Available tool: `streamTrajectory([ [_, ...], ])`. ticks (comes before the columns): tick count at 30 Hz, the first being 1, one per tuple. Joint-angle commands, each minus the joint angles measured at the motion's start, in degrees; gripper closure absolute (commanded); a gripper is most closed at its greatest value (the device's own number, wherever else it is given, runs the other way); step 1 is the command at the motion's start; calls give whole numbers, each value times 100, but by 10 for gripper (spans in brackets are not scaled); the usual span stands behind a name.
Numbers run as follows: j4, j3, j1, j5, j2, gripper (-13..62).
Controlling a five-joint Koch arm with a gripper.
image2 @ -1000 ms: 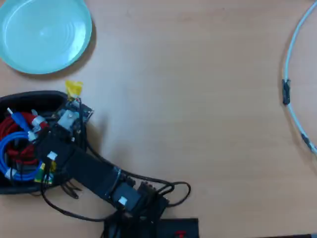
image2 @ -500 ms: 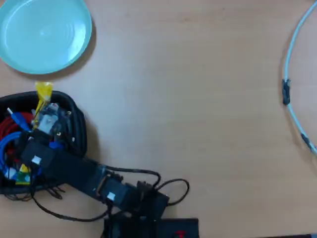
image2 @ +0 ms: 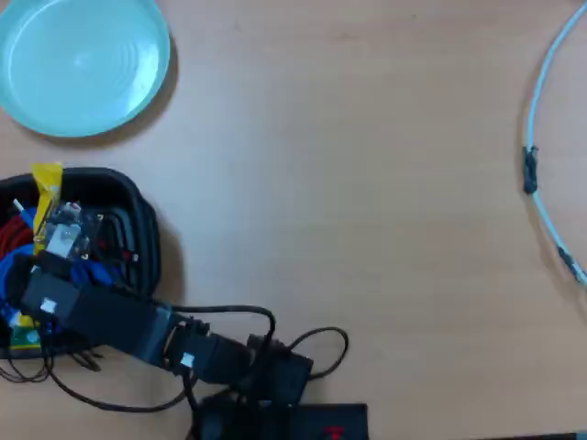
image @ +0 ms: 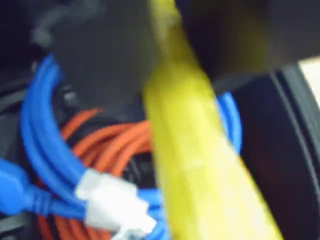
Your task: Pick up the yellow instant coffee stick, then put it in the black bowl
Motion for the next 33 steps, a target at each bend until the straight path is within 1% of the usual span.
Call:
streamTrajectory([
  [1, -466, -272, -70, 35, -53, 561],
  [8, -404, -114, -44, 53, -439, 555],
  [10, -413, 9, 0, 53, -457, 536],
  [13, -369, 35, 44, 53, -457, 466],
  [19, 396, -26, 308, -70, -422, 243],
  [21, 747, -132, 422, -185, -378, 200],
  [25, 1547, -510, 589, -501, -281, 193],
  [28, 2004, -624, 984, -519, -70, 193],
  [30, 2153, -624, 1222, -519, 229, 193],
  [33, 2294, -624, 1512, -527, 976, 193],
])
